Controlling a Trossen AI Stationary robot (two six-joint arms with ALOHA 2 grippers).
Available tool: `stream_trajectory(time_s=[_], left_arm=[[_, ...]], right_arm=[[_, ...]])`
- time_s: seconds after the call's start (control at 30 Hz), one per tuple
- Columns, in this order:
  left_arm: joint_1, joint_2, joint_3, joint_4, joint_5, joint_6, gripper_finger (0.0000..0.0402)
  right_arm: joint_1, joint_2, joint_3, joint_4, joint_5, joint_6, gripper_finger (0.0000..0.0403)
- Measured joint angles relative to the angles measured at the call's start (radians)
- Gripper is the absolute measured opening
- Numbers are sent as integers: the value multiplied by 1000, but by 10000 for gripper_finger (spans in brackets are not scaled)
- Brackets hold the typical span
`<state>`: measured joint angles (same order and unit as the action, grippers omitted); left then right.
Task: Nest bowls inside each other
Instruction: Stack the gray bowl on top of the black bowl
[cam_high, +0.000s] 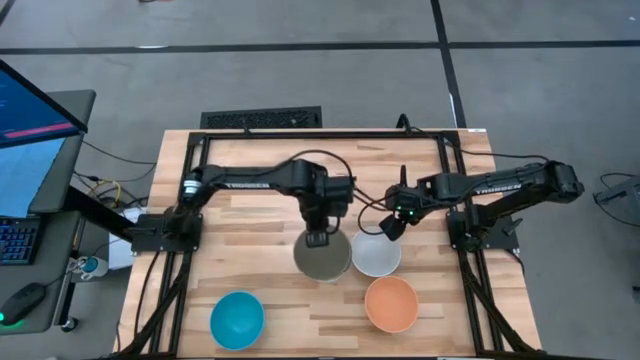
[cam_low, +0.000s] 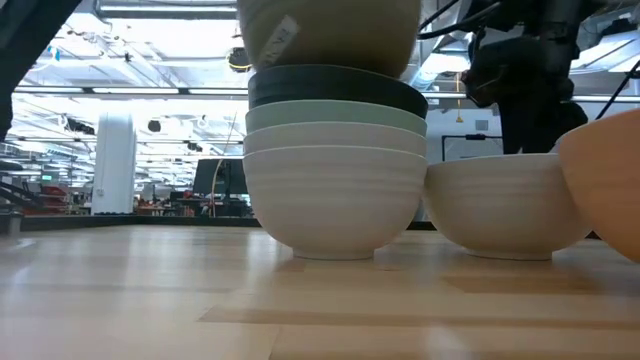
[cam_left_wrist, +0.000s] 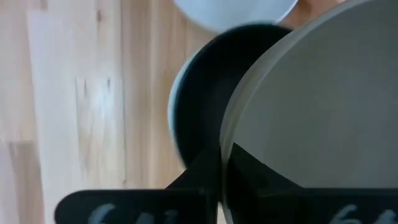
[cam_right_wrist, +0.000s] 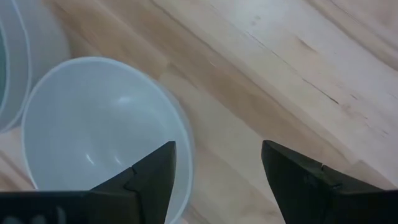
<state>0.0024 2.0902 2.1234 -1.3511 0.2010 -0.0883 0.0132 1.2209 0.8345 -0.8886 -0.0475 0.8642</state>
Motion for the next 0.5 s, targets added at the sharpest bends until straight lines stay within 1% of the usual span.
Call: stream_trajectory(time_s=[0.17,0.37,0.5], left_arm=[[-1,29,2,25,-2,-11,0],[-1,75,0,26,-44,-27,1],[-3,73,0,23,-169,-29,15]], right_arm=[[16,0,0,0,-3,-10,260],[18,0,-1,3,0,-25,260],[19,-1,-1,1,-15,-24,260]])
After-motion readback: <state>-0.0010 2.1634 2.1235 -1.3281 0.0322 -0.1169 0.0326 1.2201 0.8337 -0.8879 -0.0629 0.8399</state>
